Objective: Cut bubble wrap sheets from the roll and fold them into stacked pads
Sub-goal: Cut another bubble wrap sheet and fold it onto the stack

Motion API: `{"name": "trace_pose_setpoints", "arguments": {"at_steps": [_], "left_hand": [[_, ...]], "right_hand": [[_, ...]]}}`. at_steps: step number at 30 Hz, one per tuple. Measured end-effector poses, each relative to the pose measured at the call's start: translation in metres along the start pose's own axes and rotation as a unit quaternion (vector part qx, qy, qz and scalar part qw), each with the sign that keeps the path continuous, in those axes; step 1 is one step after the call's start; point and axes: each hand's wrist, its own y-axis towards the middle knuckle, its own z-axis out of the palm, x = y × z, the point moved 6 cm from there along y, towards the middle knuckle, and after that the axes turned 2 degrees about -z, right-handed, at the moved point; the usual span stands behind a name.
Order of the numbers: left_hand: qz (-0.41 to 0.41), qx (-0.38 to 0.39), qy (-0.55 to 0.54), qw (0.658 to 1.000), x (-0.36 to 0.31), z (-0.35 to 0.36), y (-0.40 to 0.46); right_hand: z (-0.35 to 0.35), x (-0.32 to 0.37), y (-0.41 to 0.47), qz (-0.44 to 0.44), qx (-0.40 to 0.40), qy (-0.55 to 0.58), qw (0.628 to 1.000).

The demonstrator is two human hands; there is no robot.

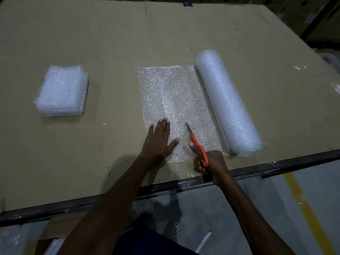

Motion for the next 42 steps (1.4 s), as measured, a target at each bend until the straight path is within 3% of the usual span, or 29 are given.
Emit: {"name": "trace_pose_setpoints", "arguments": {"at_steps": [9, 14, 34, 42], "left_hand": [[0.004, -0.024, -0.064, 0.998, 0.002, -0.031, 0.043], [0.001, -0.014, -0.027, 1.0, 0.024, -0.026, 0.076], [0.005, -0.023, -0.02, 1.0, 0.038, -0.014, 0.077], [0.003, -0.018, -0.013, 1.0, 0.038, -0.012, 0.079]], "right_hand": [[0.004, 0.009, 0.007, 0.024, -0.007, 0.012, 1.0], [0.007, 0.011, 0.016, 0.025, 0.004, 0.014, 1.0], [0.014, 0.013, 0.03, 0.016, -0.027, 0.014, 0.999], [0.026, 0.035, 0.037, -0.009, -0.045, -0.054, 0.997]]}}
